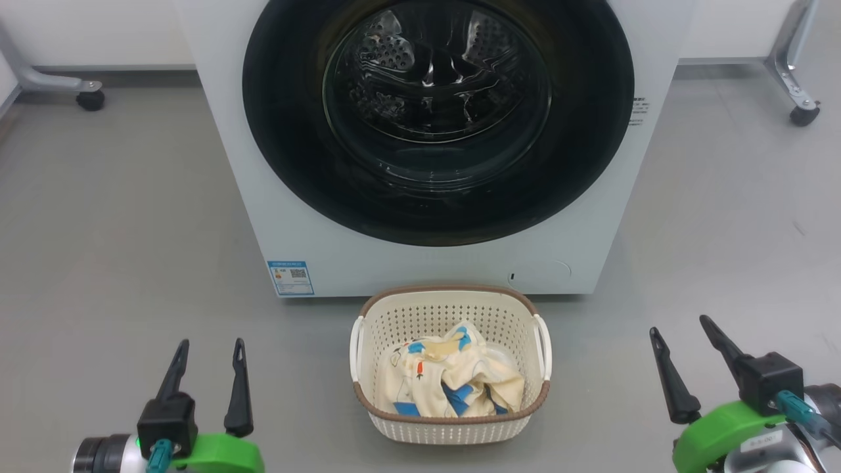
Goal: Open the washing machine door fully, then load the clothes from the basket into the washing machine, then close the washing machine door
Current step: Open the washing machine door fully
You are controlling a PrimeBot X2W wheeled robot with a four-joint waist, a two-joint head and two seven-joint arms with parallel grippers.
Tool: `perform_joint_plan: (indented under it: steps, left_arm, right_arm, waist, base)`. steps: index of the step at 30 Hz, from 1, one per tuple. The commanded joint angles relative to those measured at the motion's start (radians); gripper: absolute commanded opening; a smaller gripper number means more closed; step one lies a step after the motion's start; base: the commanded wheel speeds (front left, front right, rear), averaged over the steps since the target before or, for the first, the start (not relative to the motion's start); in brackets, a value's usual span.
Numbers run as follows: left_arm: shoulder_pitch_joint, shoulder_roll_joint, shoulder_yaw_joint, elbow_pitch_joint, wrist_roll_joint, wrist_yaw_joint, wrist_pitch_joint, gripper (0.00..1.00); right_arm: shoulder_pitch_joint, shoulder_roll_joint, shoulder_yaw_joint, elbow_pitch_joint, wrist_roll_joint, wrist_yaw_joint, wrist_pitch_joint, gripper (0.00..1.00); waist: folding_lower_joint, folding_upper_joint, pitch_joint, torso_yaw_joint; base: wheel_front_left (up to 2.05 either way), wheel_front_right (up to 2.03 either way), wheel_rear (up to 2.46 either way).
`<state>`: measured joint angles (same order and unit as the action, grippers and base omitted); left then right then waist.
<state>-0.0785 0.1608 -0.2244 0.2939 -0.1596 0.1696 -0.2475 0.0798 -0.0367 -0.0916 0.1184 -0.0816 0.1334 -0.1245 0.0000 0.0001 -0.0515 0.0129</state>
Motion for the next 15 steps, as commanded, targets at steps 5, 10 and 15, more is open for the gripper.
perform_joint_plan:
  steps: [5,10,15]
  left_arm:
    - [-0.06,0.024,0.036,-0.025,-0.01,0.009,-0.012,1.0]
    - [-0.063,0.026,0.033,-0.03,-0.013,0.012,-0.013,1.0]
    - [-0.068,0.028,0.032,-0.035,-0.018,0.013,-0.013,1.0]
  right_arm:
    - [-0.033,-0.014,0.017,-0.036,0.008,-0.003,-0.01,1.0]
    - [-0.034,-0.014,0.015,-0.04,0.01,-0.003,-0.008,1.0]
    - [-0.036,-0.014,0.011,-0.04,0.011,-0.003,-0.008,1.0]
  waist:
    - [0.0,-0.0001,0.001,0.0]
    - [0.0,-0.0001,0.006,-0.002]
    - [0.0,-0.0001,0.011,-0.006]
  base:
    - [1.15,1.15,-2.31]
    - [1.23,1.23,-2.46]
    - [1.23,1.23,-2.46]
